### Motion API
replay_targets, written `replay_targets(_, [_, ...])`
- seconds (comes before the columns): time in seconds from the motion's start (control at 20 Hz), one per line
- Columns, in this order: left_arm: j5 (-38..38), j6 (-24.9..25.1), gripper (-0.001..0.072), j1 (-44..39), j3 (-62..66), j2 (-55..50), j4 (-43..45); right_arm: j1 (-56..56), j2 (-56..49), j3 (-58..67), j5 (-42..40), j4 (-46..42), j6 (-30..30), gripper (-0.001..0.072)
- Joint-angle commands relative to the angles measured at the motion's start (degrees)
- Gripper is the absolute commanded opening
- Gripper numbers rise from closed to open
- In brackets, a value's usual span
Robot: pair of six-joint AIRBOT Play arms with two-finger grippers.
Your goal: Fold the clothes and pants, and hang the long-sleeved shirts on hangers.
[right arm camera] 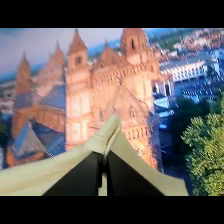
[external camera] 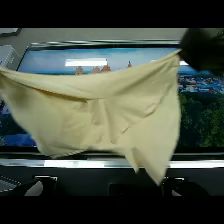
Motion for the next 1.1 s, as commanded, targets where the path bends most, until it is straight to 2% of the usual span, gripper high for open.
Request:
replay_targets(0.0, [15.47, 0.52, 0.0015, -5.38, -17.73, -10.27, 4.98, -0.02, -17.81, -0.7, -0.07, -0.09, -3.58, 0.0033])
replay_targets(0.05, [21.22, 1.09, 0.0014, -6.03, -20.39, -14.49, 4.94, -0.02, -22.12, -0.7, -2.73, -0.09, -4.02, 0.0033])
replay_targets(0.15, [27.36, 2.25, 0.0014, -6.47, -19.69, -23.32, 4.22, -0.02, -29.31, -0.68, -8.48, -0.13, -4.42, 0.0033])
replay_targets(0.3, [28.81, 4.28, 0.0015, -6.47, -11.65, -34.56, 1.77, -0.02, -35.52, -0.68, -14.93, -0.09, -4.11, 0.0035])
replay_targets(0.35, [28.39, 4.28, 0.0015, -6.47, -8.31, -37.79, 1.36, -0.02, -36.59, -0.68, -16.35, -0.11, -4.11, 0.0051])
replay_targets(0.4, [27.65, 4.26, 0.0021, -6.47, -5.4, -40.28, 0.94, -0.02, -37.09, -0.66, -16.94, -0.39, -4.13, 0.0113])
replay_targets(0.45, [26.23, 4.28, 0.0079, -6.47, -2.47, -42.45, 0.87, -0.33, -37.13, -0.63, -17.0, -0.74, -4.15, 0.024])
replay_targets(0.5, [24.7, 4.33, 0.0162, -6.38, 0.07, -43.89, 0.9, -0.96, -36.81, -0.57, -16.15, -0.68, -4.13, 0.0398])
replay_targets(0.55, [22.86, 5.01, 0.0306, -6.19, 2.62, -44.78, 0.92, -2.1, -36.13, -0.35, -13.92, -0.52, -4.17, 0.0516])
replay_targets(0.6, [21.38, 5.84, 0.0447, -5.97, 4.74, -44.98, 0.9, -3.93, -35.26, 0.04, -11.26, -0.13, -4.55, 0.0554])
replay_targets(0.65, [19.54, 6.71, 0.055, -5.6, 7.08, -44.72, 0.92, -6.84, -34.01, 0.33, -8.59, 1.53, -5.7, 0.0555])
replay_targets(0.7, [16.61, 6.67, 0.0597, -5.01, 9.88, -44.33, 1.09, -10.32, -32.68, 0.33, -6.67, 5.49, -8.59, 0.0557])
replay_targets(0.85, [5.68, 5.66, 0.0613, -3.34, 16.65, -42.8, 1.14, -22.45, -31.52, 0.17, 2.23, 24.57, -21.4, 0.0558])
replay_targets(0.95, [-0.28, 3.13, 0.0619, -2.38, 16.59, -40.22, 1.16, -27.5, -32.09, -0.46, 7.39, 27.54, -28.83, 0.0558])
replay_targets(1.05, [-4.2, 3.41, 0.0619, -2.05, 14.34, -37.13, 1.2, -30.56, -32.28, -2.89, 9.55, 27.65, -34.99, 0.0563])
